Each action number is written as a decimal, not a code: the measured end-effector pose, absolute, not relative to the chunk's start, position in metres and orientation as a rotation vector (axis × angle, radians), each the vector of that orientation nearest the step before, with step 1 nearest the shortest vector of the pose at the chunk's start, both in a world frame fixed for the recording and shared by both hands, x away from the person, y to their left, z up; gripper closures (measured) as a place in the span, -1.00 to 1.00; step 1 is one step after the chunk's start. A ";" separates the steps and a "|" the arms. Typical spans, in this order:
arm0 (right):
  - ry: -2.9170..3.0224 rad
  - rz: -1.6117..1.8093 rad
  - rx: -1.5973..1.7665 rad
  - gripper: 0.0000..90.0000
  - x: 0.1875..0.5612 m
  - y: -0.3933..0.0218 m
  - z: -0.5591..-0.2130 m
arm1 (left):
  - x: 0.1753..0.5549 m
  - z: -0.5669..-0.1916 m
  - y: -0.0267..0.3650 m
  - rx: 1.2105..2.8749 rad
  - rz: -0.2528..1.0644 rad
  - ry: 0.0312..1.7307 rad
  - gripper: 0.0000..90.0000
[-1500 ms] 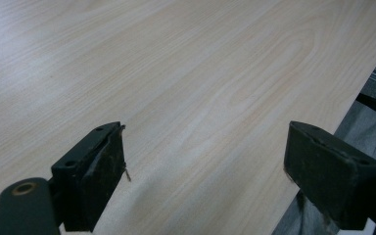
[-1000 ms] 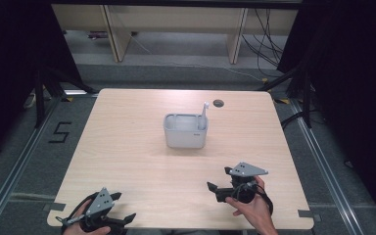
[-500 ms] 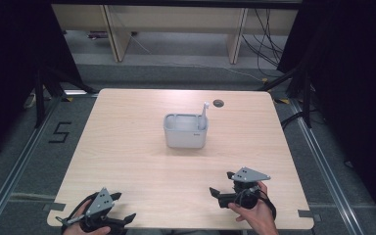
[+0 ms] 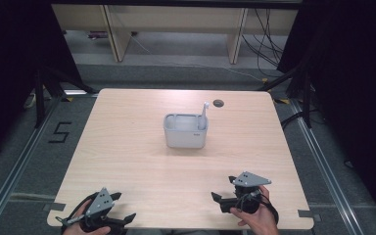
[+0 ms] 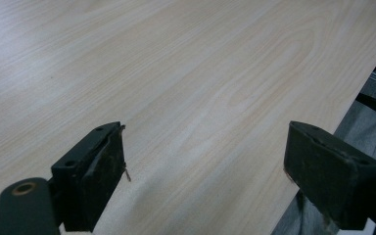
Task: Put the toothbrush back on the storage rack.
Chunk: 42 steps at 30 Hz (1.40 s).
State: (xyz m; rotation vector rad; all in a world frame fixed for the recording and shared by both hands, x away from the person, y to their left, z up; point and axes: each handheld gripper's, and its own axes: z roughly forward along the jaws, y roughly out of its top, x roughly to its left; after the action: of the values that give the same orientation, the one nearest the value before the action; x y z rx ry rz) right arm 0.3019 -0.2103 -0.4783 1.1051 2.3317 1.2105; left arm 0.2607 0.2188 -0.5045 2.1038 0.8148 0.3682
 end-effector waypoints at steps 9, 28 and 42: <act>2.339 1.198 1.135 -0.65 0.296 -0.212 -0.481 | 0.261 -0.504 0.219 2.104 0.369 0.814 -0.67; 2.356 1.132 1.108 -0.65 0.279 -0.219 -0.487 | 0.261 -0.506 0.218 2.079 0.371 0.825 -0.67; 2.356 1.087 1.115 -0.65 0.268 -0.224 -0.492 | 0.261 -0.505 0.220 2.113 0.378 0.813 -0.67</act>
State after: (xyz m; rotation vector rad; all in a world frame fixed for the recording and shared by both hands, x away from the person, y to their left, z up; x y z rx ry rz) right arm 0.2680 -0.2240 -0.4918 1.1148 2.3556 1.0871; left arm 0.2614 0.2204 -0.5046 2.1127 0.8128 0.3780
